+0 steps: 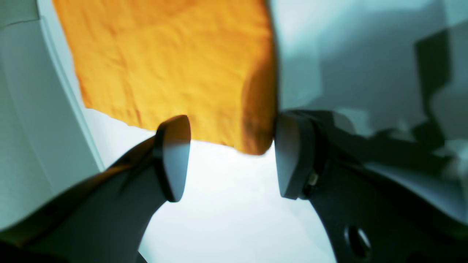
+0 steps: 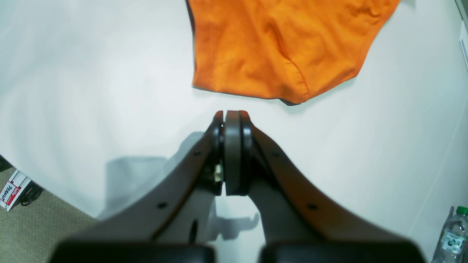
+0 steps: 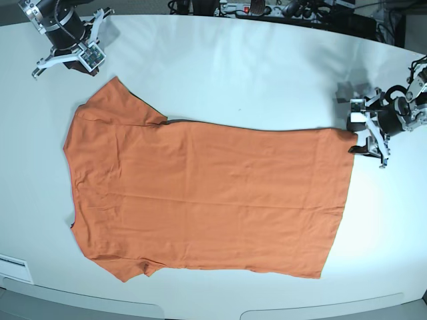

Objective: Fold the T-shirt properly
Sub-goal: 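Move both grippers down to the shirt's collar-side corners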

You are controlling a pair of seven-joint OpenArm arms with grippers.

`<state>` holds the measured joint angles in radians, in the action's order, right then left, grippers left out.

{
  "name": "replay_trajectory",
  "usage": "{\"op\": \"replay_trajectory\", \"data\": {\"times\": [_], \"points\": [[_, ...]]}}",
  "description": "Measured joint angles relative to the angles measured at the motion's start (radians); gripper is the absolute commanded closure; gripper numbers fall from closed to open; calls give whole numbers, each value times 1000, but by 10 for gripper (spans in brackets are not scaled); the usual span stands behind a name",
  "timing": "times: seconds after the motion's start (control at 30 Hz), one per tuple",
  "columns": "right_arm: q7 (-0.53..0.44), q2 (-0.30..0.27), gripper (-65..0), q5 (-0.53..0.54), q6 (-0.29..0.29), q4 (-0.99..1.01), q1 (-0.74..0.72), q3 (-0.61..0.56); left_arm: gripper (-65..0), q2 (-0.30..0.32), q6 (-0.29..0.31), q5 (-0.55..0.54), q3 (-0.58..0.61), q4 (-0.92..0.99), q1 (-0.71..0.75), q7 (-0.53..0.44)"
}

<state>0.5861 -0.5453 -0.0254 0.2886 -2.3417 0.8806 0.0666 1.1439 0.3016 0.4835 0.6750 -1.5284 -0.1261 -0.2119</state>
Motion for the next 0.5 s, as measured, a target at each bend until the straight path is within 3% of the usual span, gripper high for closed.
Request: {"op": "replay_trajectory", "data": {"times": [0.1,0.13,0.2,0.23,0.27,0.37,0.5], "points": [[0,0,0,0,1,0,0,0,-366,-24,-3,0,45,21,-47,2],[-6,0,0,0,1,10,0,0,-330,-29,-2,0,56,25,-56,2],[-3,0,0,1,11,42,-7,0,-165,-37,14,-5,66,25,-63,10],[1,0,-35,0,28,53,-13,0,-62,-42,21,-16,66,25,-60,19],[0,0,-89,2,32,61,-22,0,0,-44,17,-25,68,25,-55,29],[-23,1,-218,0,45,84,-63,0,0,-47,13,-68,71,24,-56,53],[-44,1,-247,93,99,157,-111,0,0,-47,13,-109,71,24,-55,66]]}}
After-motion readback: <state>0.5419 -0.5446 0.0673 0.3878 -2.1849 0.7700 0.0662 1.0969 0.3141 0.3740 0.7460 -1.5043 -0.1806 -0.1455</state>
